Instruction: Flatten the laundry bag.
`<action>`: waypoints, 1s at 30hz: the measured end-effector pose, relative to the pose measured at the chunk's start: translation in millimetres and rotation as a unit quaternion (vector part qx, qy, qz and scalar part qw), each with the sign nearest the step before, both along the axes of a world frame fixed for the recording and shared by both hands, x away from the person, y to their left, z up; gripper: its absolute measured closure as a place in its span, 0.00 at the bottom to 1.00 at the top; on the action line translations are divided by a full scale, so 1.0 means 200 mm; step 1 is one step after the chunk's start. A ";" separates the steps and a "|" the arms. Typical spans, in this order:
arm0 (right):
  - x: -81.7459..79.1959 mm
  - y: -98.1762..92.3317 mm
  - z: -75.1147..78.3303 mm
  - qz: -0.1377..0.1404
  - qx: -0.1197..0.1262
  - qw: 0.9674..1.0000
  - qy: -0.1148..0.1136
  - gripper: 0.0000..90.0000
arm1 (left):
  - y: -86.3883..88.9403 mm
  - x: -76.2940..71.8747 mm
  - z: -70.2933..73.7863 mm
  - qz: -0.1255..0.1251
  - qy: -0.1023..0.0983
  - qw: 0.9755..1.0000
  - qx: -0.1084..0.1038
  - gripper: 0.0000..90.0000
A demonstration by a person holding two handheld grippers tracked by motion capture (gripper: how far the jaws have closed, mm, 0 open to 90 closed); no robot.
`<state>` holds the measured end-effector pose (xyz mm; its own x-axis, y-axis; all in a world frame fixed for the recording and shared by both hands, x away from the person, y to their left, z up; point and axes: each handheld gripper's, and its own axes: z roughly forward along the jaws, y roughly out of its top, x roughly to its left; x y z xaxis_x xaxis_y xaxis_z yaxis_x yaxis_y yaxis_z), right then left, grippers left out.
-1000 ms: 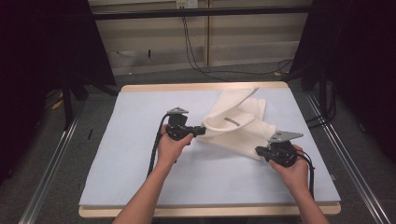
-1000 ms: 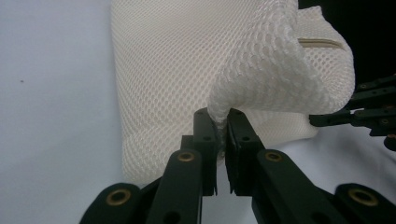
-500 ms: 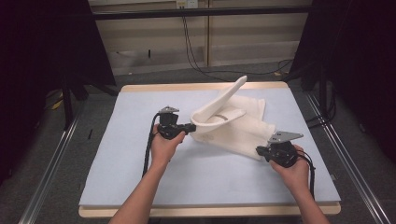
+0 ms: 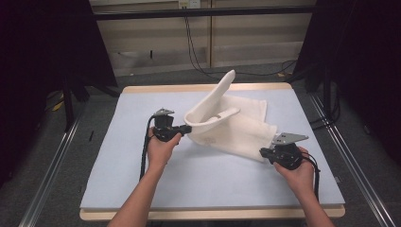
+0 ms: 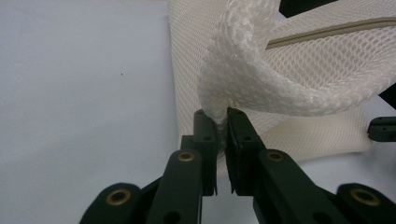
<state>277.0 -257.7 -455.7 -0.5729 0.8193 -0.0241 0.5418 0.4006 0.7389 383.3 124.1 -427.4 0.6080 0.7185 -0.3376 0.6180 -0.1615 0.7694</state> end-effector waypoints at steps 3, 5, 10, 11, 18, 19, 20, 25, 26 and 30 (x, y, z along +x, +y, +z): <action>0.00 -0.01 0.00 0.000 0.005 1.000 0.001 0.95 | 0.02 0.00 -0.01 0.008 0.000 1.000 -0.002 0.93; 0.00 -0.01 0.00 -0.001 0.005 1.000 -0.001 0.95 | 0.03 0.01 -0.02 0.014 0.001 1.000 -0.005 0.93; 0.00 -0.01 0.00 -0.001 0.007 1.000 0.001 0.95 | 0.06 0.01 -0.05 0.030 0.006 1.000 -0.006 0.92; 0.00 -0.01 0.00 -0.001 0.007 1.000 0.001 0.95 | 0.07 0.01 -0.05 0.029 0.007 1.000 -0.002 0.92; 0.00 -0.01 0.00 -0.002 0.006 1.000 0.001 0.95 | 0.09 0.01 -0.06 0.038 0.008 0.999 -0.001 0.93; 0.00 -0.01 0.00 -0.002 0.006 1.000 0.001 0.95 | 0.09 0.01 -0.06 0.039 0.008 0.999 -0.001 0.93; 0.00 -0.01 0.00 -0.002 0.006 1.000 0.001 0.95 | 0.09 0.01 -0.06 0.041 0.008 0.999 -0.002 0.93; 0.00 -0.01 0.00 -0.001 0.012 1.000 0.003 0.95 | 0.10 0.01 -0.08 0.043 0.007 0.999 -0.002 0.93; 0.00 -0.01 0.00 0.001 0.010 1.000 0.001 0.95 | 0.10 0.01 -0.08 0.044 0.008 0.999 -0.003 0.93; 0.00 -0.01 0.00 0.002 0.010 1.000 0.001 0.95 | 0.11 0.01 -0.09 0.047 0.007 0.999 -0.003 0.93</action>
<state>277.4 -259.6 -455.4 -0.5759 0.8175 -0.0060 0.5420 0.3873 0.7458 385.0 145.7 -444.8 0.5331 0.7699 -0.3508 0.6415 -0.0974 0.7609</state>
